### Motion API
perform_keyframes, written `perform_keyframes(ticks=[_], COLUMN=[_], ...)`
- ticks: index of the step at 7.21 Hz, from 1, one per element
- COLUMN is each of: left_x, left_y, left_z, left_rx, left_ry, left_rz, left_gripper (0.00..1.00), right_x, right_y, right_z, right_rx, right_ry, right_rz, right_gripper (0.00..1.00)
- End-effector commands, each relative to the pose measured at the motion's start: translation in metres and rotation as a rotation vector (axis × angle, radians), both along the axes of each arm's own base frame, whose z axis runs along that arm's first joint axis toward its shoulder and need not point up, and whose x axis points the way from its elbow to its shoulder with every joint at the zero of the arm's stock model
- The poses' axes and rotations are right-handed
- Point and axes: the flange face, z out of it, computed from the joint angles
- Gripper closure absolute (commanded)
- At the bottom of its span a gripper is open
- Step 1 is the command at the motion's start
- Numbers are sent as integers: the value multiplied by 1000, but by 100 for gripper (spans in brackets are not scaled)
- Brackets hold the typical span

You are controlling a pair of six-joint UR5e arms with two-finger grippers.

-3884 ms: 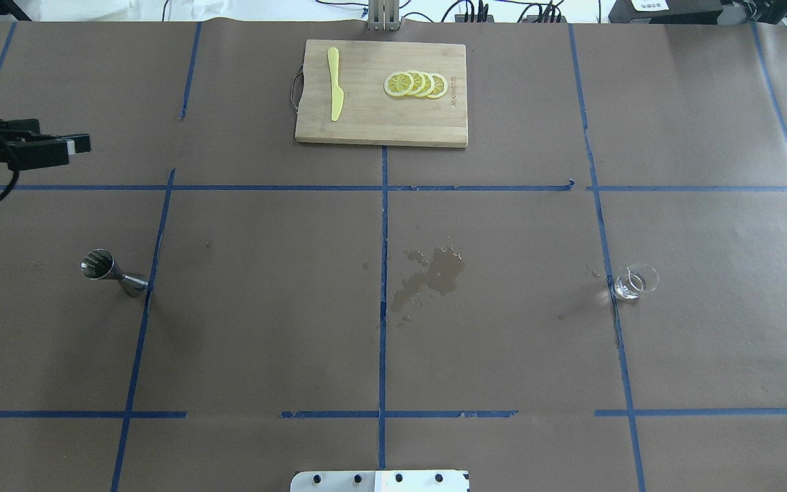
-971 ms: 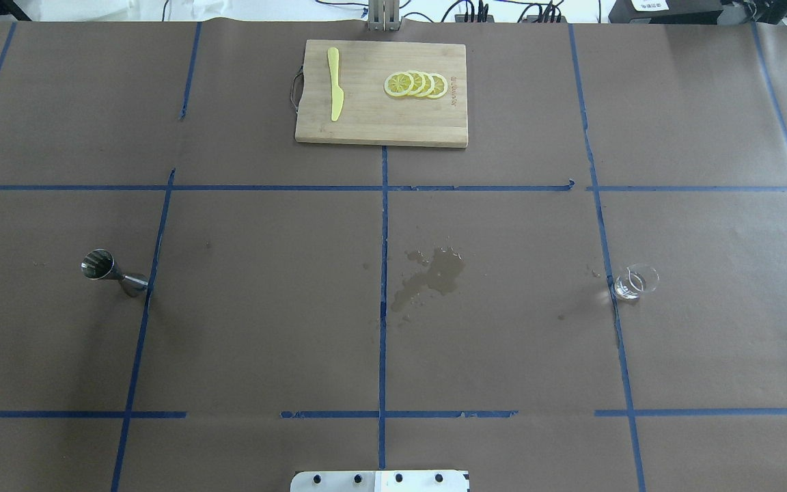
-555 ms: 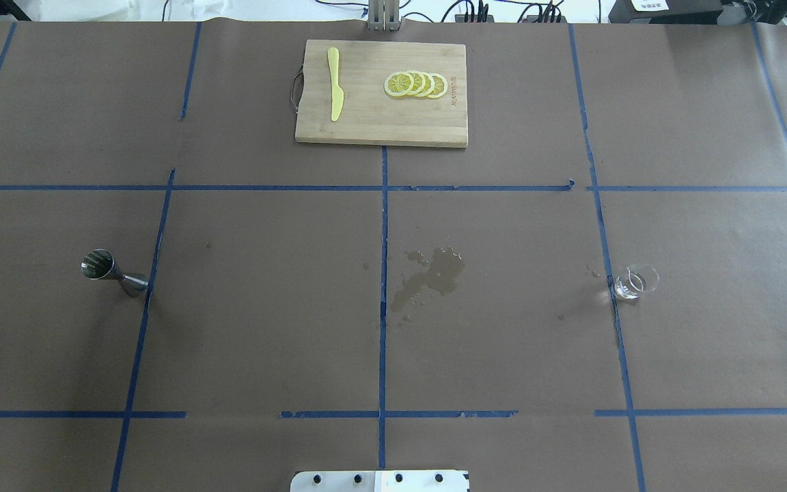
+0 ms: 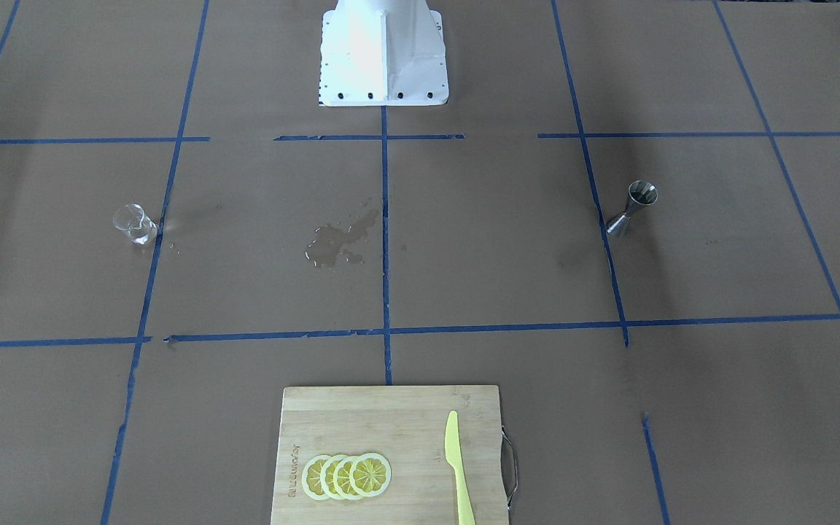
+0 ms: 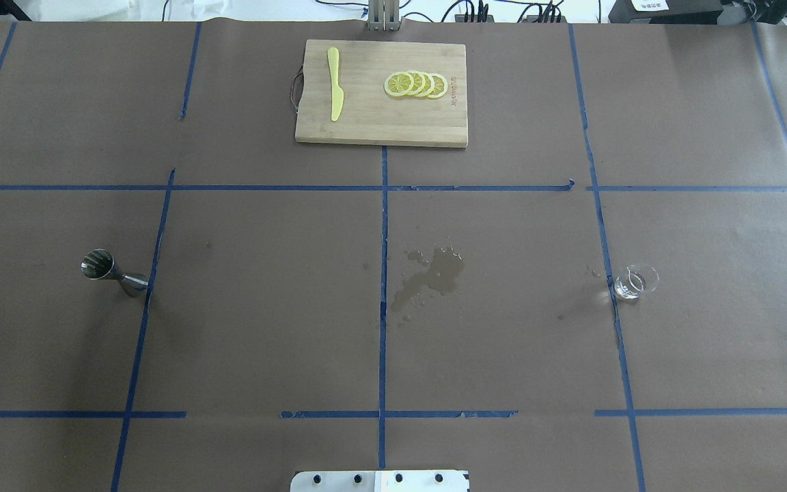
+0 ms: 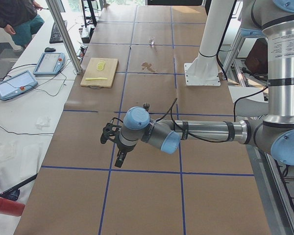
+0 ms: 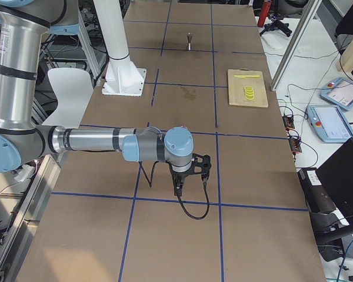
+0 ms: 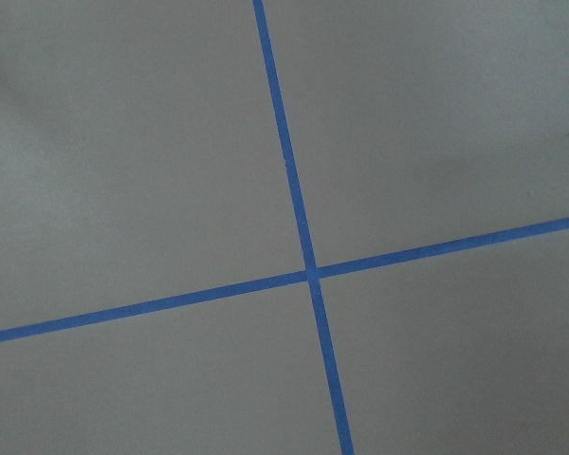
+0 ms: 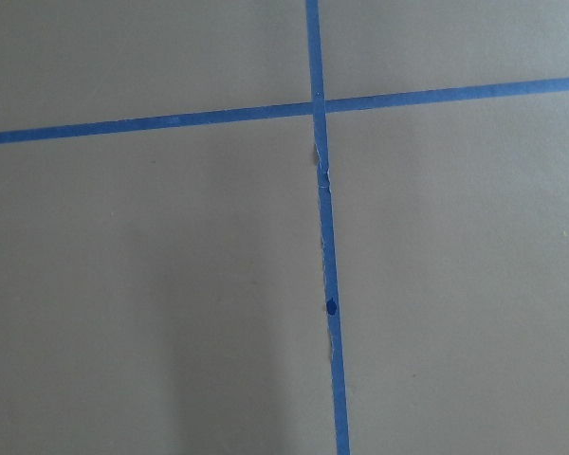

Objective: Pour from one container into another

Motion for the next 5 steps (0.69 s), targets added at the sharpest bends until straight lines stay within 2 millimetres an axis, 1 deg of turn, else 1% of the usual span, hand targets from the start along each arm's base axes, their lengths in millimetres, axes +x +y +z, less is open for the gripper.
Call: perform_keyframes(ticks=[1,2,3,4,5], left_x=[0,1,1,1,1], left_y=[0,-2,-6,-8,-10], left_z=[0,-1,-3,-6,-7], left_rx=[8,12,15,22,24], left_ry=[0,0,0,0,0], left_rz=[1,2,1,2,2], left_gripper=[0,0,0,0,0], right_x=[3,3,3,3,2], right_y=[-3,-5,-24,-35,-49], right_z=[6,19,30,36,26], right_rx=[41,50,68,62,78], right_ry=[40,46,43,42,36], right_rz=[-3,-3,-4,-4,-4], right_gripper=[0,0,0,0,0])
